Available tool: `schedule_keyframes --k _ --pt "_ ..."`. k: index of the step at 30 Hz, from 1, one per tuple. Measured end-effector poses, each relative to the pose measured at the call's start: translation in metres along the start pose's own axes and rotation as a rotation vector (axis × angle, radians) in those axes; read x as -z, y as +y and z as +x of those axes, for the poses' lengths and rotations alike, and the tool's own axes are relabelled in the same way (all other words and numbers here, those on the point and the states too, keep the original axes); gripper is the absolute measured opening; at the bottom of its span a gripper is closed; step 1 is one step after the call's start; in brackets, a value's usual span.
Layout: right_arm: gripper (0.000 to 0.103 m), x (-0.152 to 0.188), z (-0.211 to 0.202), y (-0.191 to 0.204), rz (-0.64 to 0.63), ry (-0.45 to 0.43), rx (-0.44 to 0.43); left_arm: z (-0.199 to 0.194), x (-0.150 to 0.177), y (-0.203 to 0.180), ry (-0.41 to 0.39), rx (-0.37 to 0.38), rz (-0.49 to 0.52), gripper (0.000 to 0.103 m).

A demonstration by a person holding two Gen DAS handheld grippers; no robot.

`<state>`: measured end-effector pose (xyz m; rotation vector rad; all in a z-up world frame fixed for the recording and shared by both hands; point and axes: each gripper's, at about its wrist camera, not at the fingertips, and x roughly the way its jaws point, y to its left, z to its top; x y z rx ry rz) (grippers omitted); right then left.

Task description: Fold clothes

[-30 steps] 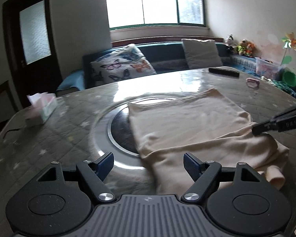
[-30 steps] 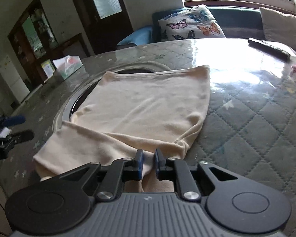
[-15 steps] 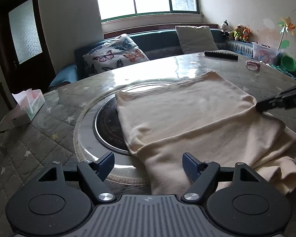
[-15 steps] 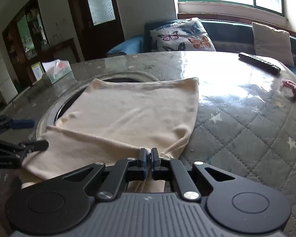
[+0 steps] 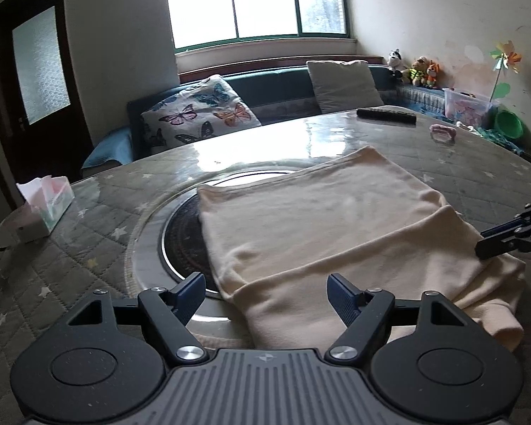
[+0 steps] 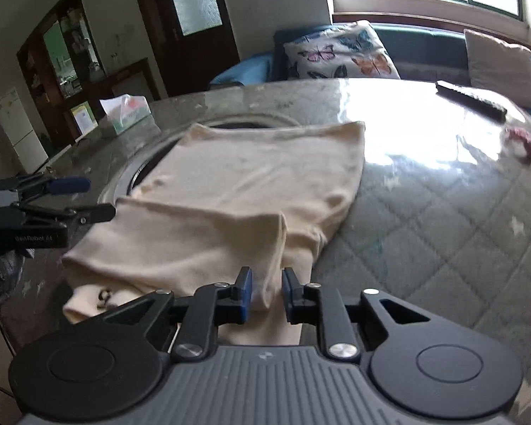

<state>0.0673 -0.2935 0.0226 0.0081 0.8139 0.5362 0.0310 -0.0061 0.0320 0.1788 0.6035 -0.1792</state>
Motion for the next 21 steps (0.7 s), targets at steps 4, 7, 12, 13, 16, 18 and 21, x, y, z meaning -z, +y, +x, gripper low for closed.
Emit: schedule_keyframes --k 4,7,12,13,16,18,21 --pt "0.004 -0.003 -0.005 0.004 -0.012 -0.011 -0.016 -0.001 -0.003 -0.004 -0.007 0.013 0.013 0.078" --pt "0.004 -0.008 -0.016 0.008 -0.032 -0.031 -0.017 -0.003 -0.005 -0.007 -0.013 0.037 0.024 0.078" --pt "0.004 -0.011 -0.027 0.008 0.002 -0.033 -0.047 -0.004 -0.007 -0.017 -0.015 0.072 0.065 0.078" --pt "0.004 -0.009 -0.025 0.007 0.005 -0.025 -0.039 -0.002 -0.007 -0.019 -0.011 0.078 0.074 0.078" --pt "0.005 -0.001 -0.012 0.001 0.022 0.031 -0.015 0.001 -0.007 -0.023 -0.002 0.091 0.090 0.078" --pt "0.010 0.002 -0.012 0.001 0.012 0.021 0.013 0.002 -0.008 -0.026 -0.003 0.099 0.098 0.078" --pt "0.011 -0.004 -0.022 0.005 -0.033 -0.040 0.047 0.004 -0.010 -0.032 -0.007 0.117 0.097 0.078"
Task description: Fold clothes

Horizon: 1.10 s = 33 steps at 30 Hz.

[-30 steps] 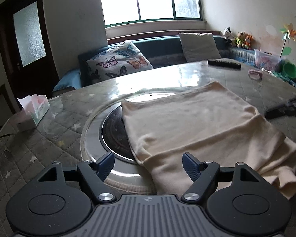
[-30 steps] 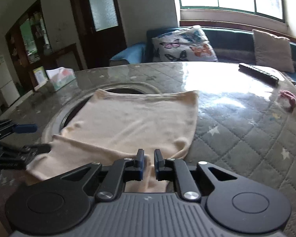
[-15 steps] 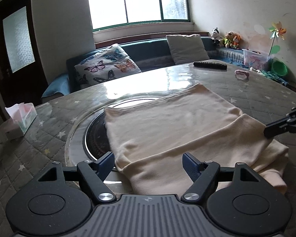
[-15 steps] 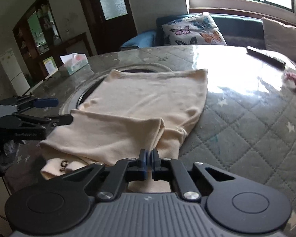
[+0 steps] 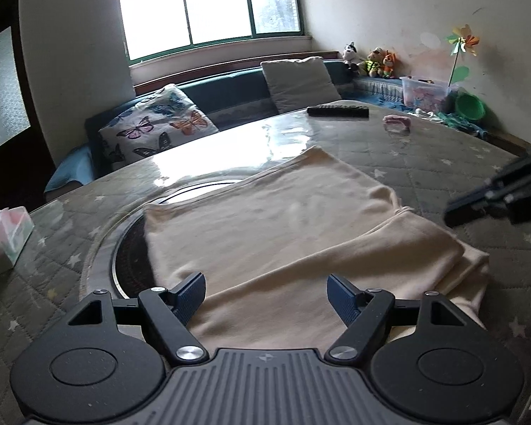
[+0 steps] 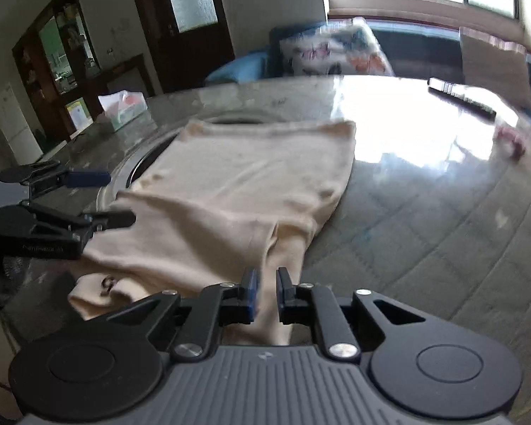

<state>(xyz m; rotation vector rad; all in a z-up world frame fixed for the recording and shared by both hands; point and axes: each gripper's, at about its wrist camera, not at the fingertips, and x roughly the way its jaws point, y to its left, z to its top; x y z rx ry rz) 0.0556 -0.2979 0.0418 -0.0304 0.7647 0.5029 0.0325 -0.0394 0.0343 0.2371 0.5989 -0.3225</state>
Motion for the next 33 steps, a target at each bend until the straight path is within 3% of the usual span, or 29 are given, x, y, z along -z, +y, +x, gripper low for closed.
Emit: schedule_keyframes --k 4,13,17,23,26,33 --pt "0.011 -0.014 0.005 0.009 -0.041 -0.042 -0.013 0.007 -0.004 -0.015 0.000 0.033 0.011 0.078" --pt "0.011 -0.021 0.049 0.009 -0.065 0.017 -0.036 0.020 0.003 -0.046 0.035 0.135 0.071 0.070" --pt "0.012 -0.020 0.040 0.009 -0.080 0.009 -0.041 0.017 0.007 -0.053 0.037 0.164 0.091 0.070" --pt "0.012 -0.003 0.025 0.024 -0.191 0.022 -0.053 0.010 0.012 -0.055 0.040 0.176 0.106 0.070" --pt "0.012 0.006 0.023 0.020 -0.188 0.039 -0.039 0.002 0.014 -0.052 0.033 0.179 0.102 0.070" --pt "0.012 -0.003 0.008 0.022 -0.181 -0.033 -0.039 -0.017 0.010 -0.037 -0.006 0.141 0.072 0.070"
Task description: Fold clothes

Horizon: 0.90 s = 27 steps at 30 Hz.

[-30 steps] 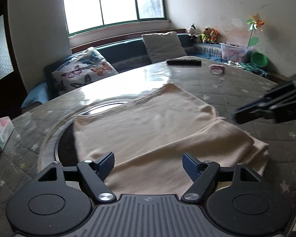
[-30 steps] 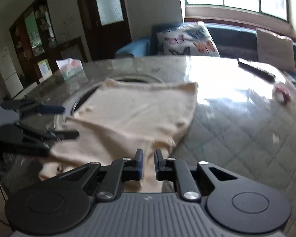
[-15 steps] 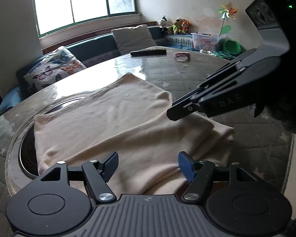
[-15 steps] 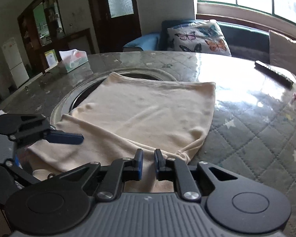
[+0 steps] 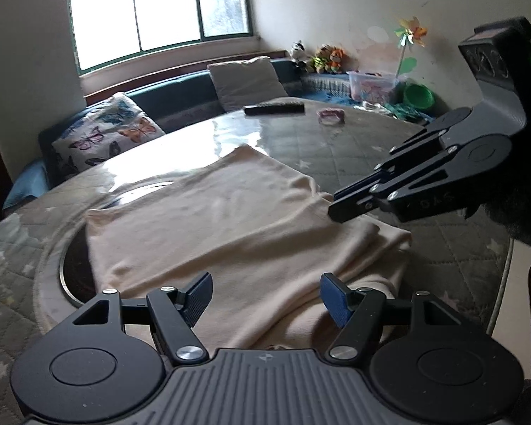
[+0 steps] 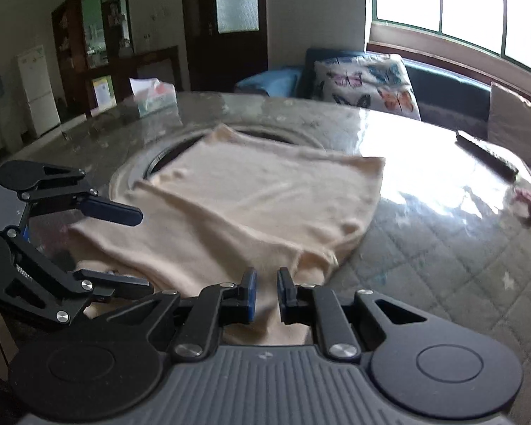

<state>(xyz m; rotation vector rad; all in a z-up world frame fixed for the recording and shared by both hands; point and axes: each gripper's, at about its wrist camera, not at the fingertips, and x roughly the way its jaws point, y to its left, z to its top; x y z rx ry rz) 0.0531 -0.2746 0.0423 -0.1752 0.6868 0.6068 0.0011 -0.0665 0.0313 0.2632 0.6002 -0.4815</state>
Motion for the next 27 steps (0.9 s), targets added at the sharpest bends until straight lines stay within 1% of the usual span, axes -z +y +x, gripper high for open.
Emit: schedule_keyframes --k 4,7,11,13,16,19,20,22,24,27 --pt "0.012 -0.009 0.017 0.010 0.000 -0.022 -0.046 -0.007 0.004 0.007 0.007 -0.033 -0.003 0.070" --pt "0.012 -0.010 0.033 0.012 0.011 -0.018 -0.063 -0.016 0.011 0.012 0.017 -0.039 0.018 0.070" --pt "0.012 -0.004 0.048 0.005 0.039 0.022 -0.053 -0.029 0.021 0.011 0.029 -0.015 0.064 0.070" --pt "0.012 -0.002 0.044 0.001 0.051 0.024 -0.057 -0.032 0.026 0.006 0.039 0.009 0.095 0.070" --pt "0.013 0.001 0.037 0.003 0.033 0.033 -0.054 -0.029 0.031 -0.005 0.048 0.029 0.149 0.070" --pt "0.015 0.009 0.027 0.011 -0.030 0.052 -0.052 -0.029 0.035 -0.016 0.040 0.047 0.206 0.070" --pt "0.019 0.011 0.024 0.013 -0.055 0.055 -0.049 -0.030 0.036 -0.018 0.034 0.058 0.225 0.070" --pt "0.020 0.016 0.017 0.017 -0.095 0.057 -0.045 -0.032 0.038 -0.021 0.027 0.074 0.256 0.071" --pt "0.020 0.020 0.013 0.017 -0.110 0.057 -0.048 -0.033 0.040 -0.021 0.035 0.078 0.274 0.071" --pt "0.021 0.021 0.008 0.018 -0.118 0.059 -0.056 -0.035 0.045 -0.017 0.053 0.065 0.294 0.071"
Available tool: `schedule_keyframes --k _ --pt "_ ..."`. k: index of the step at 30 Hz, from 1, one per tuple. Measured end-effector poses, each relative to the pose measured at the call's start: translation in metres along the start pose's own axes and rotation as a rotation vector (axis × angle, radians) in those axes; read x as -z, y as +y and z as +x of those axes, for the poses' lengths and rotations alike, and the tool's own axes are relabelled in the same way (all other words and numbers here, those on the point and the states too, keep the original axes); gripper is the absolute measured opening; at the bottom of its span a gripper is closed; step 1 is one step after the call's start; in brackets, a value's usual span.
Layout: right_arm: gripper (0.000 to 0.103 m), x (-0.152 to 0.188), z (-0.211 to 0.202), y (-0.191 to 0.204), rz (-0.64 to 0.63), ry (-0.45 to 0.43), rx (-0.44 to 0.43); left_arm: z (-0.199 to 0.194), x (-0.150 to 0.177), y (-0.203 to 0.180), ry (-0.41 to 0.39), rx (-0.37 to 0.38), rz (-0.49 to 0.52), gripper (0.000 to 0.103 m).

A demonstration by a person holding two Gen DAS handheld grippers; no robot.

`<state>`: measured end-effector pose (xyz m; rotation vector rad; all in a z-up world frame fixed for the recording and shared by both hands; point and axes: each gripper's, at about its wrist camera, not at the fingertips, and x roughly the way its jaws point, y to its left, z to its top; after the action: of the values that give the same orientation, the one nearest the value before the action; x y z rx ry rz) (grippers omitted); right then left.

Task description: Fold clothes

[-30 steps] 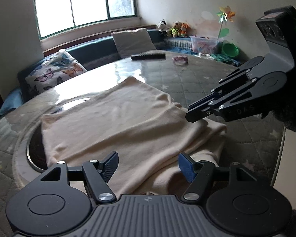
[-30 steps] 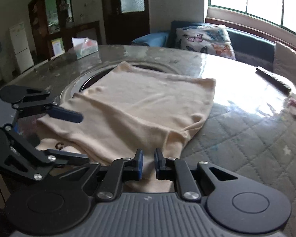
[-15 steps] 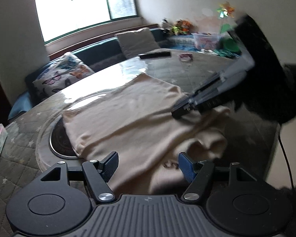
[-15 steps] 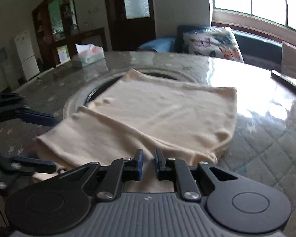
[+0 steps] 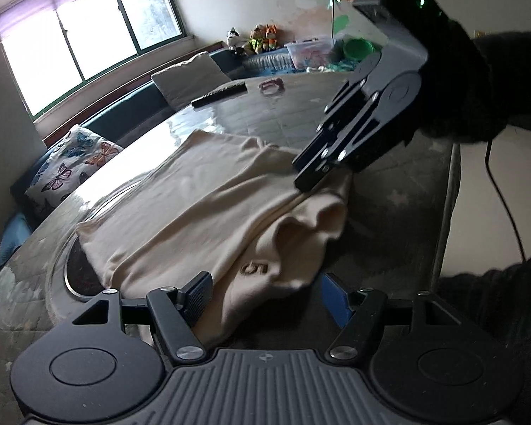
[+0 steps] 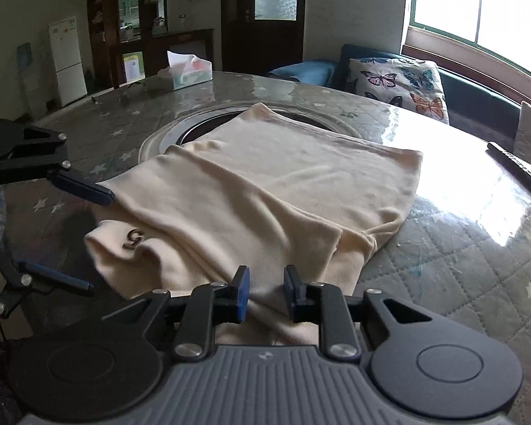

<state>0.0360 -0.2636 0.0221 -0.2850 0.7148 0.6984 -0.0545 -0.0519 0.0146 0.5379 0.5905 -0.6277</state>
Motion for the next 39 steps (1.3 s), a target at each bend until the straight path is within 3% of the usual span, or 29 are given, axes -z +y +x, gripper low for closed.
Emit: schedule_keyframes --k 5,12,14,15,16,19,22,23,27,32,33,36,38,39 --pt "0.021 -0.001 -0.006 0.004 -0.033 0.003 -0.004 0.004 0.007 0.004 0.019 -0.024 0.015 0.067" --pt "0.023 -0.001 -0.022 0.006 -0.059 -0.003 0.010 0.009 0.005 0.006 -0.028 -0.006 -0.007 0.013" --pt "0.031 0.000 -0.027 0.008 -0.077 -0.001 0.008 0.006 0.001 0.011 -0.051 -0.009 -0.041 0.010" --pt "0.041 0.001 -0.030 0.010 -0.092 -0.002 0.009 0.004 -0.001 0.015 -0.060 -0.012 -0.058 0.010" --pt "0.043 0.002 -0.034 0.011 -0.108 -0.003 0.008 0.003 -0.003 0.019 -0.069 -0.018 -0.077 0.009" --pt "0.043 0.005 -0.040 0.017 -0.166 0.001 -0.016 0.005 -0.012 0.036 -0.089 -0.032 -0.151 0.009" --pt "0.050 0.009 -0.038 0.024 -0.220 0.007 -0.033 0.009 -0.021 0.052 -0.105 -0.031 -0.211 0.009" --pt "0.055 0.009 -0.037 0.026 -0.237 0.004 -0.025 0.010 -0.023 0.056 -0.109 -0.032 -0.221 0.009" --pt "0.055 0.007 -0.026 0.028 -0.260 -0.042 0.003 0.012 -0.026 0.062 -0.108 -0.030 -0.234 0.009" --pt "0.044 0.001 -0.005 0.023 -0.242 -0.053 -0.004 0.010 -0.017 0.056 -0.086 -0.019 -0.229 0.010" --pt "0.032 0.000 -0.002 0.022 -0.240 -0.047 -0.008 0.008 -0.015 0.054 -0.082 -0.020 -0.228 0.013" --pt "0.016 -0.004 0.002 0.021 -0.216 -0.024 -0.036 0.004 -0.008 0.048 -0.077 -0.030 -0.216 0.016" --pt "0.013 -0.008 0.000 0.019 -0.194 -0.024 -0.041 0.002 -0.003 0.044 -0.072 -0.049 -0.200 0.024" --pt "0.012 -0.009 -0.001 0.019 -0.190 -0.026 -0.039 0.001 -0.001 0.042 -0.068 -0.067 -0.189 0.037"
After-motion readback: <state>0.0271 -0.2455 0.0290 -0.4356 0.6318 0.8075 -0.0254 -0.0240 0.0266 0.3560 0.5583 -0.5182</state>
